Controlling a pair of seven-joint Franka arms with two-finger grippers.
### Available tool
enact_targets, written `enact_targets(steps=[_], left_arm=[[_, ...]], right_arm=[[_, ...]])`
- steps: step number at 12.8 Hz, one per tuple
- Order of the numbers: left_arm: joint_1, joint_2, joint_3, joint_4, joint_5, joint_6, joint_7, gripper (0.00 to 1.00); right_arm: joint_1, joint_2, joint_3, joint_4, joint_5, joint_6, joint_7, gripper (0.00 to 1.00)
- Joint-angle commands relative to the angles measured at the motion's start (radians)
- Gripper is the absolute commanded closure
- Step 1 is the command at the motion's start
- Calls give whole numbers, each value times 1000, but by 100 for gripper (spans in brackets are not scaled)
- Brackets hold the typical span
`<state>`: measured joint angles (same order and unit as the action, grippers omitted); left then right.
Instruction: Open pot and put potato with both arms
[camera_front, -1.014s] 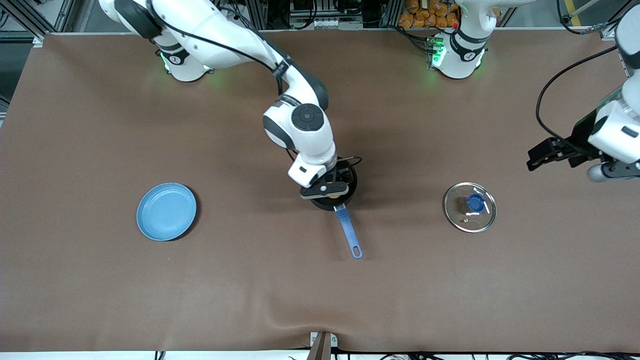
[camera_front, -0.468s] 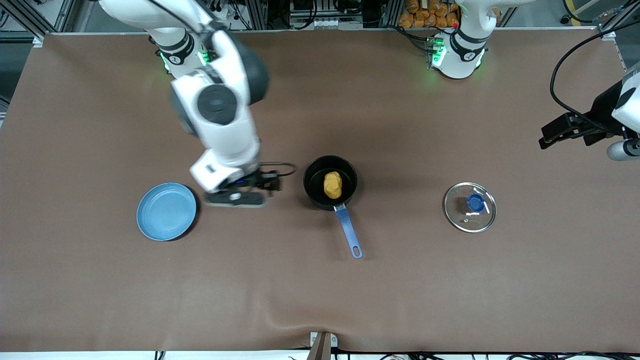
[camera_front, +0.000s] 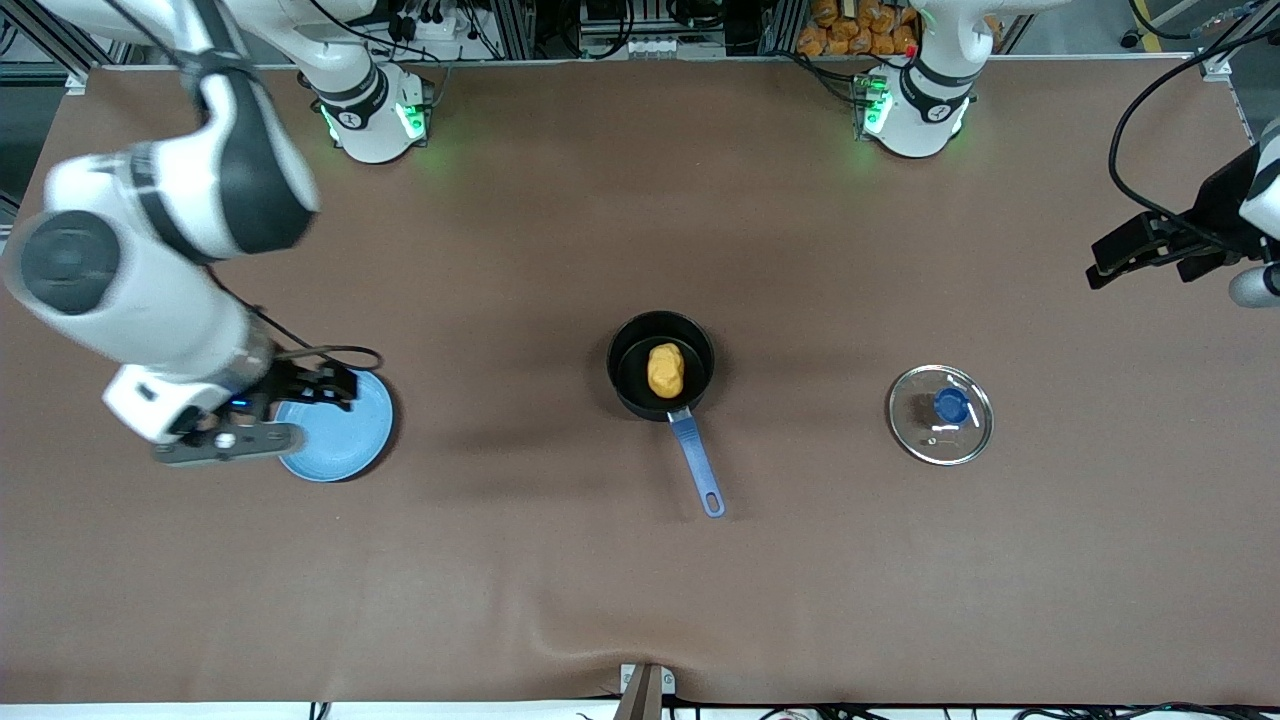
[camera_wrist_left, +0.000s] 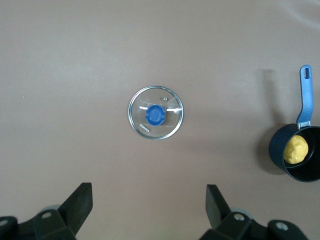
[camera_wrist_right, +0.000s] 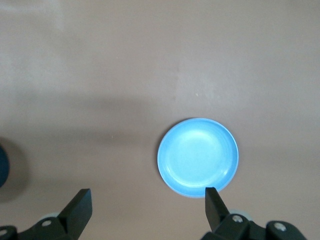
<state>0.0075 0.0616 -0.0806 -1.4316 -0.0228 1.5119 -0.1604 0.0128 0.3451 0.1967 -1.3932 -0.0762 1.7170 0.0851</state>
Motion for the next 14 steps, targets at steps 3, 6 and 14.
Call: enact_targets(steps=[3,6,14], left_arm=[[9,-40,-1,-4,-17,-45,19,0],[-15,-100,28,-68,-17,-47,21,0],[-24,-154,44,-132,-8,-59,19,0]], right_arm=[[-126,-129,20,-46,42,-86,-160,0],[-189,-146,18,-49,41,-86,-194,0],[-162,-166,-22,-47,16,-68,-180,0]])
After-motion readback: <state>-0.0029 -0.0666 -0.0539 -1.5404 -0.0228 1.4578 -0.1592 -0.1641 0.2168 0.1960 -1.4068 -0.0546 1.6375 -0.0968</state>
